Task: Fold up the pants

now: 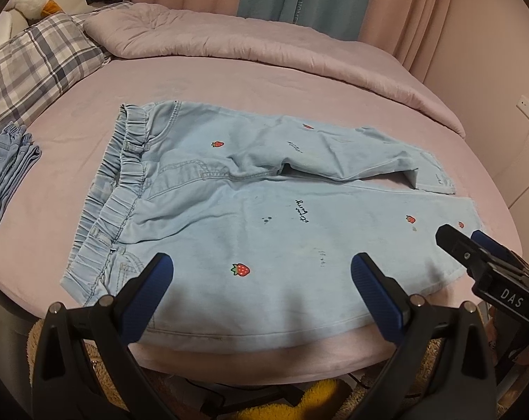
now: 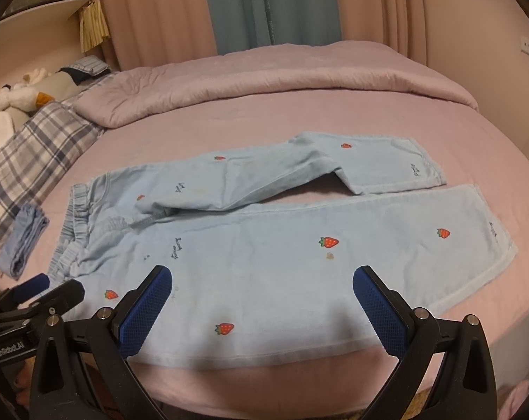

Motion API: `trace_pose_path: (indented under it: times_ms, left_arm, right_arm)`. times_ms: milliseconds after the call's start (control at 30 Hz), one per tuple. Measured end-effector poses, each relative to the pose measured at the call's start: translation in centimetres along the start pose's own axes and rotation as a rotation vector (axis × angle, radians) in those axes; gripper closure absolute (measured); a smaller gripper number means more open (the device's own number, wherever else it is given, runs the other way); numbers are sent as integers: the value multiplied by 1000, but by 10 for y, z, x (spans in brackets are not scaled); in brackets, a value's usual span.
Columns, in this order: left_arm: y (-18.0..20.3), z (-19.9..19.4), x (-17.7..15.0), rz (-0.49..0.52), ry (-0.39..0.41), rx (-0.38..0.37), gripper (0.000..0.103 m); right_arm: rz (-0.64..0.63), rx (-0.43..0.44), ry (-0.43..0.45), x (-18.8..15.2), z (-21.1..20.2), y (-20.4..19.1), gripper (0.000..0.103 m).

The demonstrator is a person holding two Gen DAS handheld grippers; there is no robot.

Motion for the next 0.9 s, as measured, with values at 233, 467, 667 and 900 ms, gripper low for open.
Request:
trace_pose_path:
  times_ms: [233, 467, 667, 900]
  left_arm:
    - [2, -1, 1, 3, 0, -3, 2]
    - [4, -1, 0, 8, -4, -9, 2]
    - [5, 0, 0, 8, -5, -8, 2]
    - [6, 0, -2, 11, -7, -13, 2]
  right_arm:
    - [5, 1, -8, -2, 2, 1, 0]
    - [13, 2, -12, -2, 3, 1, 0]
    - [14, 2, -15, -3, 3, 1, 0]
    - [16, 0, -17, -4, 3, 2, 0]
Point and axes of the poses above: each gripper's, at about its wrist camera, not at the fingertips, and z roughly the way its jaws point, y to its right, x to its top, the point moved 9 cm from there along z, roughly the way its jaws point, and after that the axes turned 13 degrees about x, right-handed, at the moved point
